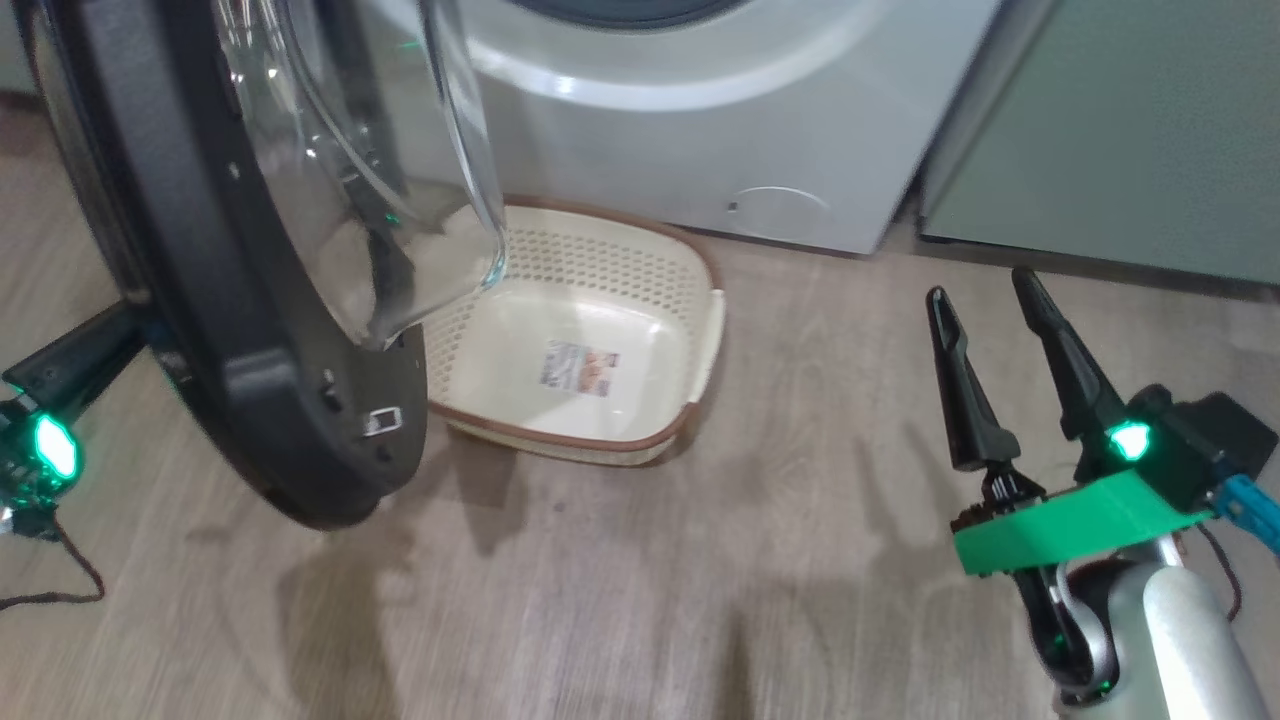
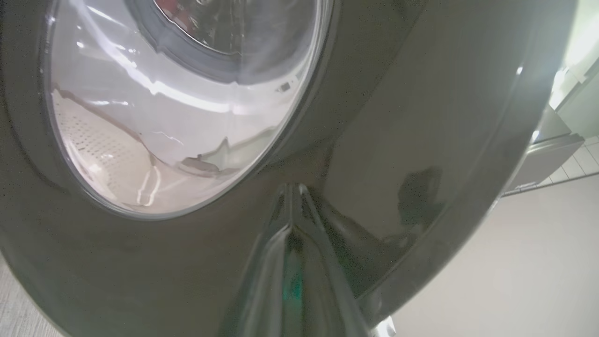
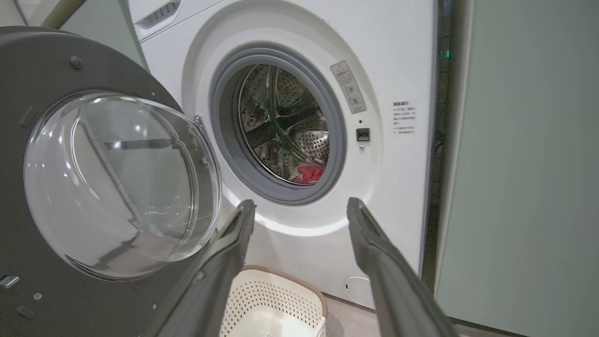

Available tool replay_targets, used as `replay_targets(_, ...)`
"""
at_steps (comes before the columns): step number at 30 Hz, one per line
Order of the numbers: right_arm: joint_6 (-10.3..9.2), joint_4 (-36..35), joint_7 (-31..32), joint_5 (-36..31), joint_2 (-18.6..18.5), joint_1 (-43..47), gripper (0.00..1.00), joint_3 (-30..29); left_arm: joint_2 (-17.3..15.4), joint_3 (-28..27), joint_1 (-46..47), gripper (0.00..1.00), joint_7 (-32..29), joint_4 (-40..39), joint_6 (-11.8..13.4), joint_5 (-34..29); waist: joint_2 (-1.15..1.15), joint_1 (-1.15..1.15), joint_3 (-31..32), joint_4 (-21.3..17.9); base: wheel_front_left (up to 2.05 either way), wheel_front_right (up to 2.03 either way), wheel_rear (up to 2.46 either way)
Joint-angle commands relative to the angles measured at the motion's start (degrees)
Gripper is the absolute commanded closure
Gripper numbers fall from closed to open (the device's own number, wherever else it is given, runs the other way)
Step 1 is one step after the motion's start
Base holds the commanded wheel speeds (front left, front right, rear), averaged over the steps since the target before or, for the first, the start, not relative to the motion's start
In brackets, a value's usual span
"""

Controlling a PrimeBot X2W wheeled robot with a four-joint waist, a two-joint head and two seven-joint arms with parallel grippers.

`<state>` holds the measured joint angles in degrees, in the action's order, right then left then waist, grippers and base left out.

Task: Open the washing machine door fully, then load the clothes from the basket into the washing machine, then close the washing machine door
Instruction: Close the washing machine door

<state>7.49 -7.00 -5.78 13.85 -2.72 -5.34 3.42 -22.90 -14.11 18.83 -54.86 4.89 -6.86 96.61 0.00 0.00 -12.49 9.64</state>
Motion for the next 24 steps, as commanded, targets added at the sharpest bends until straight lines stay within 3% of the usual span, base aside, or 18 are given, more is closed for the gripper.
replay_targets(1,0.0,-1.5,-0.9,0.6,-0.2,0.2,0.0,1.4,-1.8,-1.8,1.4,1.0,-0.2,-3.1,0.4,0.4,0.0,0.0,0.4,-3.2,0.0,0.0,0.0)
replay_targets(13,0.0,0.0,-4.6,3.3,-0.2,-0.4,0.0,1.9,-1.3,-0.3,5.0,1.0,-1.7,-7.6,4.4,2.1,0.0,0.0,-2.9,-14.9,0.0,0.0,0.0)
replay_targets(24,0.0,2.2,-7.8,5.7,-0.2,-1.9,0.0,2.7,-1.2,0.9,15.9,1.0,-0.7,-2.8,9.2,3.1,0.0,0.0,-7.6,-23.9,0.0,0.0,0.0)
